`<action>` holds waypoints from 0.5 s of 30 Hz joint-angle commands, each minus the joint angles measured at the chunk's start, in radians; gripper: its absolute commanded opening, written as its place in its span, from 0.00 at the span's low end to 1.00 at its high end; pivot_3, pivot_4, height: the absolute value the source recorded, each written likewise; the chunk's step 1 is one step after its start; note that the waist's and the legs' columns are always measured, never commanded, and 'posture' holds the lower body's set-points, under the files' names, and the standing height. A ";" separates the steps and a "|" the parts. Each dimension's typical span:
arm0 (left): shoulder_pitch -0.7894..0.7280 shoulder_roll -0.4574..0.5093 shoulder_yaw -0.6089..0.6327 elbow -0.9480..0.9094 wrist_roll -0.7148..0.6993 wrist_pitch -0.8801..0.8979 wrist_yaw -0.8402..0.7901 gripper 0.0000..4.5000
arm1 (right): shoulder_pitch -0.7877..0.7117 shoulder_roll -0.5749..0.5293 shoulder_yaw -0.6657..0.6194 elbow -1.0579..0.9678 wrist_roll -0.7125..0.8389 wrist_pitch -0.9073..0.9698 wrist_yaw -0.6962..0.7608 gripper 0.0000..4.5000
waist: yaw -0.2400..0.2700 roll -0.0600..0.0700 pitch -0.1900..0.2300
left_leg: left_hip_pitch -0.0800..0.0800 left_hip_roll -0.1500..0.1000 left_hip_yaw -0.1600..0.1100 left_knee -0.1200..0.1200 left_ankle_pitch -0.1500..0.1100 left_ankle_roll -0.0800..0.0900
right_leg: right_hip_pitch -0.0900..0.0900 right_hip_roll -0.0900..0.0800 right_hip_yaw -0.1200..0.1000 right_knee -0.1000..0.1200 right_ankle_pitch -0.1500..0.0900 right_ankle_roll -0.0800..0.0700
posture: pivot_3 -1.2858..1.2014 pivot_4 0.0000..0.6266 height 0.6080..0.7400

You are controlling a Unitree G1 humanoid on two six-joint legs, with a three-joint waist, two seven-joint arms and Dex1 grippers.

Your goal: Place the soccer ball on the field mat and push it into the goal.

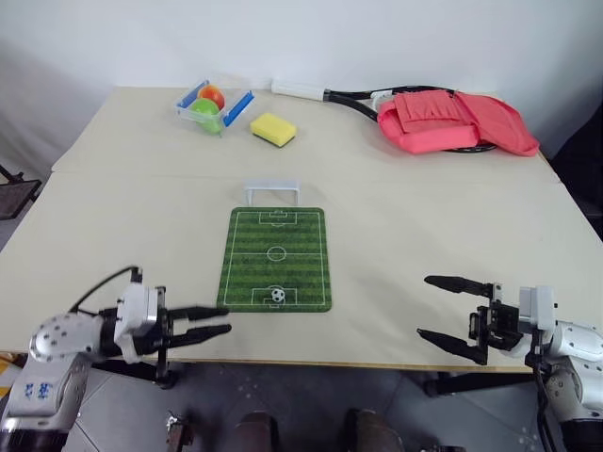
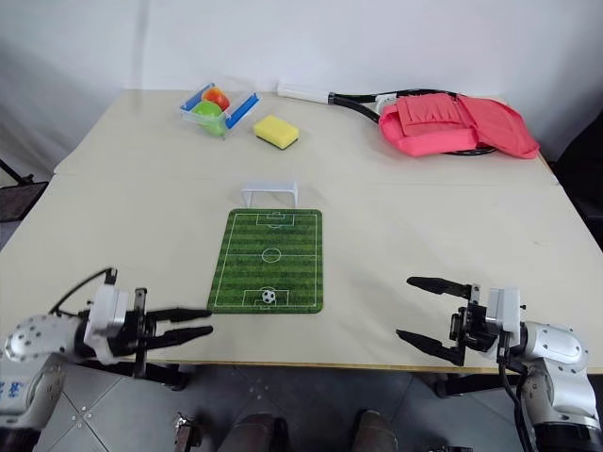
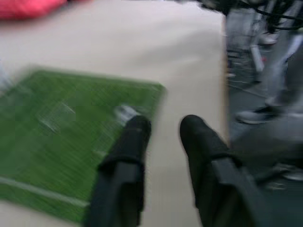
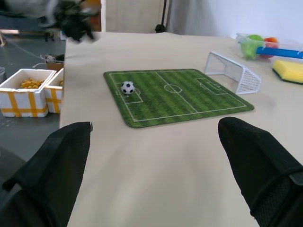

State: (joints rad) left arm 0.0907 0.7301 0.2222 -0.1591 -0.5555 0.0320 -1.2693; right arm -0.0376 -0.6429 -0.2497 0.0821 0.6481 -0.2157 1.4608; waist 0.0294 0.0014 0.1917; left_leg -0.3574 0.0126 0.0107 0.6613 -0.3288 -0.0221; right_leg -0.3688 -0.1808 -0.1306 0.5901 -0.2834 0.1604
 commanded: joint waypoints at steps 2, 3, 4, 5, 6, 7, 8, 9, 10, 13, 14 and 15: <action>0.019 -0.076 -0.084 -0.075 0.023 -0.025 0.036 0.01 | -0.006 -0.010 -0.021 -0.034 0.026 -0.013 0.040 1.00 | -0.001 0.000 0.000 | 0.000 0.000 0.001 0.001 -0.001 0.001 | 0.000 0.000 0.001 0.000 0.000 0.000 | 0.52 0.24 1.00; 0.016 -0.096 -0.108 -0.081 0.035 -0.028 0.046 0.01 | -0.005 -0.009 -0.020 -0.040 0.027 -0.014 0.046 1.00 | -0.002 0.001 0.000 | 0.000 0.000 0.001 0.002 -0.001 0.001 | 0.000 0.000 0.001 0.000 0.000 0.000 | 0.52 0.24 1.00; 0.003 -0.133 -0.144 -0.083 0.047 -0.025 0.072 0.01 | 0.000 -0.008 -0.021 -0.048 0.032 -0.014 0.053 1.00 | -0.004 0.001 0.000 | 0.000 0.000 0.002 0.002 -0.002 0.001 | 0.000 0.000 0.002 0.000 0.000 0.000 | 0.52 0.24 1.00; -0.006 -0.157 -0.166 -0.083 0.055 -0.023 0.089 0.01 | 0.004 -0.007 -0.021 -0.053 0.035 -0.013 0.057 1.00 | -0.004 0.001 0.000 | 0.000 0.000 0.002 0.002 -0.002 0.001 | 0.000 0.000 0.002 0.000 0.000 0.000 | 0.52 0.24 1.00; -0.019 -0.180 -0.185 -0.077 0.063 -0.020 0.106 0.01 | 0.013 -0.010 -0.021 -0.054 0.035 -0.019 0.072 1.00 | -0.004 0.001 0.000 | 0.000 0.000 0.002 0.002 -0.002 0.001 | 0.000 0.000 0.002 0.000 0.000 0.000 | 0.52 0.24 1.00; -0.030 -0.194 -0.200 -0.067 0.076 -0.018 0.120 0.01 | 0.019 -0.009 -0.023 -0.051 0.034 -0.027 0.083 1.00 | -0.004 0.000 0.000 | 0.000 0.001 0.002 0.002 -0.002 0.001 | 0.000 0.001 0.002 0.000 0.000 0.000 | 0.52 0.24 1.00; -0.042 -0.199 -0.214 -0.054 0.092 -0.024 0.124 0.01 | 0.021 -0.010 -0.023 -0.048 0.033 -0.029 0.087 1.00 | -0.004 0.000 0.000 | 0.000 0.001 0.002 0.002 -0.002 0.001 | 0.000 0.001 0.002 0.000 0.000 0.000 | 0.52 0.24 1.00; -0.057 -0.208 -0.227 -0.040 0.106 -0.026 0.134 0.01 | 0.021 -0.009 -0.025 -0.045 0.033 -0.031 0.087 1.00 | -0.004 0.001 0.000 | 0.000 0.001 0.002 0.002 -0.002 0.001 | 0.000 0.001 0.002 0.000 0.000 0.000 | 0.52 0.24 1.00; -0.077 -0.219 -0.241 -0.018 0.125 -0.032 0.145 0.01 | 0.021 -0.009 -0.026 -0.042 0.033 -0.032 0.087 1.00 | -0.004 0.001 0.000 | 0.000 0.001 0.002 0.002 -0.002 0.001 | 0.000 0.001 0.002 0.000 0.000 0.000 | 0.52 0.24 1.00; -0.135 -0.248 -0.269 0.041 0.167 -0.040 0.186 0.01 | 0.025 -0.007 -0.025 -0.034 0.032 -0.038 0.088 1.00 | -0.004 0.001 0.000 | 0.000 0.001 0.003 0.003 -0.002 0.001 | 0.000 0.001 0.003 0.000 0.000 0.000 | 0.52 0.24 1.00; -0.148 -0.255 -0.274 0.056 0.176 -0.042 0.192 0.01 | 0.028 -0.008 -0.022 -0.034 0.031 -0.036 0.088 1.00 | -0.004 0.001 0.000 | 0.000 0.001 0.003 0.003 -0.002 0.001 | 0.000 0.001 0.003 0.000 0.000 0.000 | 0.52 0.24 1.00; -0.165 -0.263 -0.278 0.078 0.192 -0.044 0.207 0.01 | 0.032 -0.006 -0.022 -0.030 0.029 -0.039 0.088 1.00 | -0.004 0.001 0.000 | 0.000 0.001 0.003 0.003 -0.002 0.001 | 0.000 0.001 0.003 0.000 0.000 0.000 | 0.52 0.24 1.00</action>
State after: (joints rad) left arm -0.0648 0.4740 -0.0498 -0.0931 -0.3824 0.0055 -1.0798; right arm -0.0147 -0.6440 -0.2492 0.0603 0.6593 -0.2406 1.5186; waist 0.0253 0.0021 0.1915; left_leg -0.3572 0.0134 0.0136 0.6646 -0.3311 -0.0209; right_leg -0.3688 -0.1795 -0.1279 0.5904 -0.2830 0.1608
